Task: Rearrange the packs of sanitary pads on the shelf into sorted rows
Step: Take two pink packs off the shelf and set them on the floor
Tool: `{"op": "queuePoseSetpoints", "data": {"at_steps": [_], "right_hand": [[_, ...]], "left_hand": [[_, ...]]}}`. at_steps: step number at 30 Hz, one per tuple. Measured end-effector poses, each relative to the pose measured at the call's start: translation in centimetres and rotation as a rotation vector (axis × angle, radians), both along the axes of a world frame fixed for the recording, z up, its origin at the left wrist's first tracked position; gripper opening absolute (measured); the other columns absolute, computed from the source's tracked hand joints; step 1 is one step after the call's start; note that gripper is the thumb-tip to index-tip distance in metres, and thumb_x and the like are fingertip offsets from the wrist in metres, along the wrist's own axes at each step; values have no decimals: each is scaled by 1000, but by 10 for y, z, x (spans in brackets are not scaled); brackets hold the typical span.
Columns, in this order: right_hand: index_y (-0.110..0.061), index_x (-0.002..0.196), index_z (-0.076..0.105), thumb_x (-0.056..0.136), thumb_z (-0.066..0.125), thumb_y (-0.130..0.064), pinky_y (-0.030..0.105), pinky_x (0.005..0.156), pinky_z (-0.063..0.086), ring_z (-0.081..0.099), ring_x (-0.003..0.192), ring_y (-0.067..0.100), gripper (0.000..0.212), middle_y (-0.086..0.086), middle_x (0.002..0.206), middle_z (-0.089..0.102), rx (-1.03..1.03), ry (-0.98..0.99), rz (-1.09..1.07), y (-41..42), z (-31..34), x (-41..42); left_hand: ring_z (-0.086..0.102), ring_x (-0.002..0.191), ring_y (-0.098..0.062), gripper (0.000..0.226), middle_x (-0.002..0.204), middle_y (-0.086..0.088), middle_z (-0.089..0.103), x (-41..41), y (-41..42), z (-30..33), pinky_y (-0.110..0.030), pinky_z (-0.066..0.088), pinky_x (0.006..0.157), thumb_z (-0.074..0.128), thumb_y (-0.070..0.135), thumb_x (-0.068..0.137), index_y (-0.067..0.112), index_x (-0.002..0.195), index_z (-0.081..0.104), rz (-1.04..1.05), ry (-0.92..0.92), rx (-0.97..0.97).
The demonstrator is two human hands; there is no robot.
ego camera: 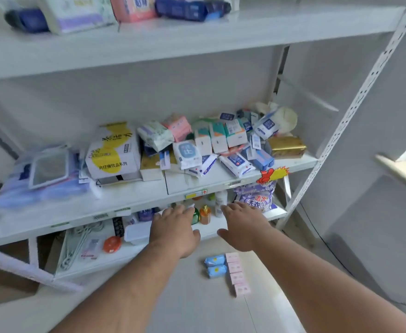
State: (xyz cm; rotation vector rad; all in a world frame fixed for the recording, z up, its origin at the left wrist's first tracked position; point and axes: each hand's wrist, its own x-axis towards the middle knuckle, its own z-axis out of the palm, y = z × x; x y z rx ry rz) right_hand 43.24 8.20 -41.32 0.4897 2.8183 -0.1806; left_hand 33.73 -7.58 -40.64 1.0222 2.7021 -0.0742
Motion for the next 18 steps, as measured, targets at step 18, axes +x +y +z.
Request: {"op": "queuePoseSetpoints", "data": {"at_steps": [18], "right_hand": [[-19, 149, 33, 96, 45, -56, 45, 106, 41, 42, 134, 29, 66, 5, 148, 45, 198, 246, 35, -99, 223, 20]], "left_hand": [[45, 127, -24, 53, 141, 4, 47, 19, -94, 205, -41, 41, 98, 43, 52, 91, 30, 140, 42, -14, 219, 226]]}}
